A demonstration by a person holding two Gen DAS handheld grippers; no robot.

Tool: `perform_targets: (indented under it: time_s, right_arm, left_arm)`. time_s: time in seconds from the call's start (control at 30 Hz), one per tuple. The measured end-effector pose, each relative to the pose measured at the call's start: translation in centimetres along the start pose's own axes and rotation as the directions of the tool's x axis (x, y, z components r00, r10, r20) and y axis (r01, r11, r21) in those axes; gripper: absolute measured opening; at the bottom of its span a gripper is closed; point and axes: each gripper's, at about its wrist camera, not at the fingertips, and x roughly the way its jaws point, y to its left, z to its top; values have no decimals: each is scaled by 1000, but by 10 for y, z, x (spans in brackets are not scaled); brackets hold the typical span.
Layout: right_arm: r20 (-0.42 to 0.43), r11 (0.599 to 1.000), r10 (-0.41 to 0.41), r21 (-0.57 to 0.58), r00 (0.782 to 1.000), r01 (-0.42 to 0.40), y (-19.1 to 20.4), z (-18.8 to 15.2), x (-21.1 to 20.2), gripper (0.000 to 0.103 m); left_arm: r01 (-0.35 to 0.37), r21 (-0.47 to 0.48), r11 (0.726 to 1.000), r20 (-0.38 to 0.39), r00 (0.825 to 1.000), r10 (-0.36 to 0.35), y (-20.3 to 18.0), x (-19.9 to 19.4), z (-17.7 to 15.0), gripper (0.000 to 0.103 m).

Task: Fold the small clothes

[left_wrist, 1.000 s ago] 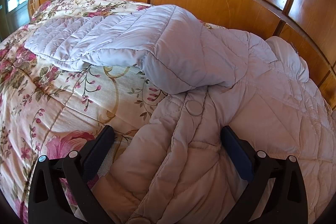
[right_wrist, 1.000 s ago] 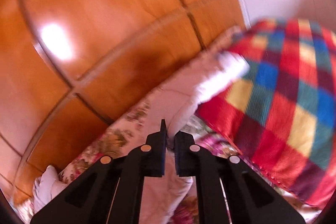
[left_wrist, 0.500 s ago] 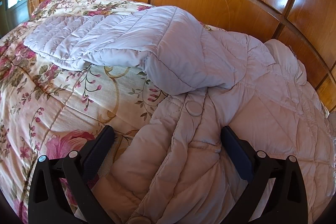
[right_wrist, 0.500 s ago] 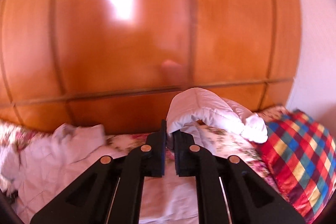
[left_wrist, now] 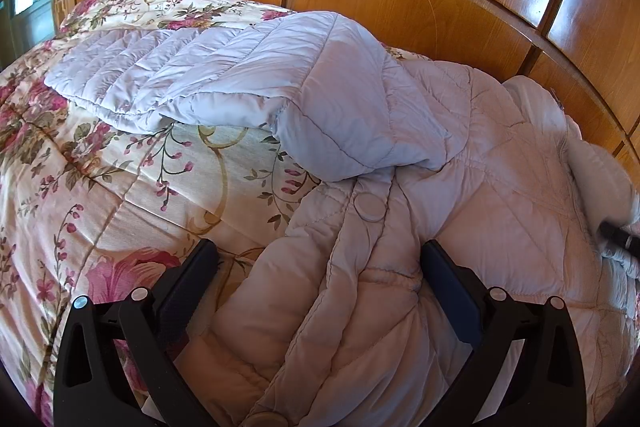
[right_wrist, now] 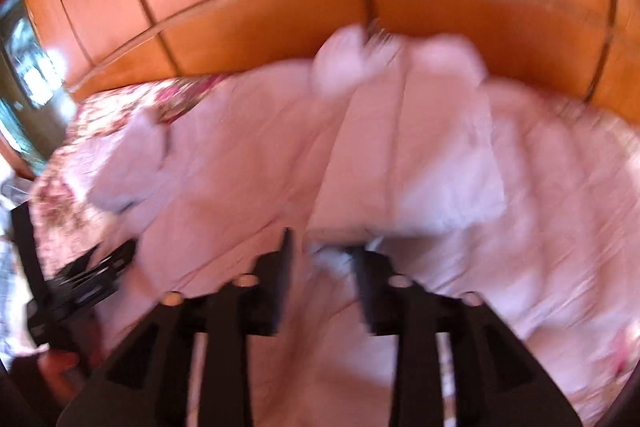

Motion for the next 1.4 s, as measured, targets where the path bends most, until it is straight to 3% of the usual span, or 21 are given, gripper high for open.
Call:
perform_targets:
  time_s: [0.03, 0.07, 0.17, 0.3, 0.4, 0.43, 0.5, 0.6, 0.67, 0.73, 0.77, 0.83, 0.87, 0.93, 1.0, 1.07, 1.23, 1.27, 1.33, 1.4]
  right_arm:
    - [-4, 999, 30, 16, 1000, -30, 0, -5, -1, 56]
    - [6, 999, 47, 26, 999, -47, -1, -7, -5, 60]
    - [81, 994, 80, 70, 993, -86, -11, -16, -31, 61]
    - [206, 964, 94, 227, 974, -141, -47, -33, -59, 62]
    - [255, 902, 61, 399, 965, -162, -95, -55, -73, 62]
    - [271, 865, 56, 468, 961, -182, -115, -63, -77, 62]
    - [313, 789, 47, 571, 949, -227, -146, -75, -82, 62]
    - [382, 693, 37, 656, 924, -299, -182, -87, -88, 59]
    - [439, 618, 33, 697, 898, -364, -207, -92, -92, 59]
    - [490, 557, 29, 716, 871, -421, -222, -96, -90, 58]
    - [507, 545, 16, 718, 862, -433, -228, -97, -91, 58]
    - [529, 548, 4, 709, 849, -444, -235, -102, -92, 58]
    - [537, 554, 2, 701, 843, -448, -237, -104, -93, 58]
    - [576, 553, 12, 678, 818, -485, -243, -114, -90, 58]
    - [604, 526, 15, 672, 796, -520, -256, -129, -93, 55]
    - [614, 519, 17, 669, 789, -532, -256, -130, -91, 55]
    - [619, 533, 14, 660, 785, -529, -250, -133, -90, 55]
    - [620, 530, 14, 660, 784, -532, -250, -133, -90, 54]
    - [605, 513, 6, 681, 796, -522, -250, -136, -90, 47]
    - [541, 474, -14, 744, 841, -471, -252, -133, -90, 34]
  left_arm:
    - [0, 0, 1000, 0, 1000, 0, 0, 0, 0, 100]
    - [0, 0, 1000, 0, 1000, 0, 0, 0, 0, 100]
    - [0, 0, 1000, -2, 1000, 0, -1, 0, 1, 100]
    - [1, 0, 1000, -5, 1000, -1, 0, 0, 0, 100]
    - [-6, 5, 1000, -13, 1000, 6, -2, -3, 3, 100]
    - [-3, 8, 1000, -10, 1000, 4, -4, -9, 4, 100]
    - [72, 12, 997, 61, 996, -73, -13, -34, 8, 100]
    - [245, 59, 968, 165, 954, -252, -38, -72, 18, 100]
    - [297, 87, 951, 148, 940, -307, -61, -76, 29, 100]
    - [332, 105, 938, 58, 939, -339, -84, -59, 43, 100]
    - [342, 102, 934, 25, 938, -346, -91, -49, 47, 97]
    - [401, 53, 914, -60, 915, -398, -105, -21, 57, 94]
    - [409, 17, 912, -83, 910, -407, -108, -7, 61, 90]
    - [372, -6, 928, -109, 922, -371, -114, 13, 61, 81]
    - [335, -13, 942, -171, 928, -332, -119, 40, 62, 60]
    - [331, -5, 943, -204, 923, -325, -126, 57, 60, 40]
    - [375, 60, 925, -186, 914, -359, -141, 65, 51, 23]
    - [378, 69, 923, -183, 915, -361, -141, 64, 49, 13]
    - [382, 78, 921, -171, 915, -365, -138, 61, 49, 5]
    - [369, 105, 923, -129, 926, -356, -134, 49, 52, 3]
